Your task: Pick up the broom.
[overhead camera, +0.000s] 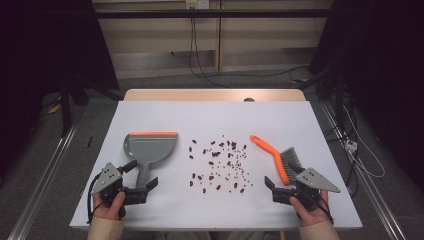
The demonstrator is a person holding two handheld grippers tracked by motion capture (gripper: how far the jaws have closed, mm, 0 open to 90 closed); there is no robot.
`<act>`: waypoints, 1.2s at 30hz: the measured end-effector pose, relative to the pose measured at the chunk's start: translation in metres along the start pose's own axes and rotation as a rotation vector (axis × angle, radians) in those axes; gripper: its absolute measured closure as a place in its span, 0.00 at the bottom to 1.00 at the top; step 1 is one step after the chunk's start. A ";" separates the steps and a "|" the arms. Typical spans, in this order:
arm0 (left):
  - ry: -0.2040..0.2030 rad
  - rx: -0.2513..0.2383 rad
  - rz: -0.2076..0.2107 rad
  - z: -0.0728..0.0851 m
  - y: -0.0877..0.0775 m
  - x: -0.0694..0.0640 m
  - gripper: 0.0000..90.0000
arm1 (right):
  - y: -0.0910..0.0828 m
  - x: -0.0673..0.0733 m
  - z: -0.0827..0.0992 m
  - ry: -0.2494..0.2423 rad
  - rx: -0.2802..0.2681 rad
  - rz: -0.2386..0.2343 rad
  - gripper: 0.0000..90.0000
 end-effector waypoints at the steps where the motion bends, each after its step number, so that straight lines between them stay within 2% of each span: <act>1: 0.001 0.000 0.000 0.000 0.000 0.000 0.03 | 0.000 0.000 0.000 0.000 0.000 0.000 0.03; 5: 0.002 -0.003 0.000 -0.001 -0.001 0.001 0.03 | 0.000 0.000 -0.001 0.003 0.004 -0.003 0.03; 9: 0.000 -0.007 -0.004 -0.001 -0.001 0.002 0.03 | -0.002 0.000 -0.006 -0.015 -0.004 0.000 0.03; 14: -0.006 -0.010 -0.009 -0.001 -0.002 0.003 0.03 | 0.001 -0.001 -0.009 -0.004 0.003 -0.015 0.04; 21: -0.005 -0.016 -0.012 -0.003 -0.003 0.004 0.03 | 0.004 -0.005 -0.019 -0.013 0.027 0.007 0.04; 22: -0.006 -0.018 -0.014 -0.003 -0.003 0.004 0.03 | 0.005 -0.006 -0.022 0.009 0.050 0.007 0.07; 24: -0.011 -0.021 -0.014 -0.004 -0.002 0.005 0.03 | 0.007 -0.008 -0.023 0.016 0.066 0.007 0.09; 25: -0.013 -0.022 -0.015 -0.004 -0.002 0.005 0.03 | 0.009 -0.014 -0.023 0.004 0.105 0.033 0.11; 26: -0.014 -0.023 -0.015 -0.005 -0.001 0.005 0.03 | 0.012 -0.017 -0.024 0.019 0.126 0.029 0.15; 28: -0.020 -0.027 -0.014 -0.005 0.000 0.006 0.03 | 0.017 -0.024 -0.025 0.071 0.173 -0.005 0.31; 30: -0.019 -0.026 -0.010 -0.006 0.001 0.006 0.03 | 0.021 -0.028 -0.025 0.086 0.193 -0.008 0.32; 31: -0.019 -0.028 -0.009 -0.006 0.001 0.007 0.03 | 0.029 -0.037 -0.027 0.097 0.221 0.009 0.38; 34: -0.021 -0.030 -0.006 -0.006 0.002 0.007 0.03 | 0.041 -0.048 -0.027 0.120 0.277 0.024 0.44; 36: -0.017 -0.025 -0.004 -0.005 0.002 0.008 0.03 | 0.048 -0.054 -0.027 0.115 0.314 0.032 0.43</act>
Point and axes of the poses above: each handheld gripper's, and its own axes: y roughly forward along the jaws, z roughly out of its underside, x roughly to its left, the point moved 7 cm from there along y, roughly forward along the jaws, and after that the axes turned 2 degrees about x, right-handed, at the moved point
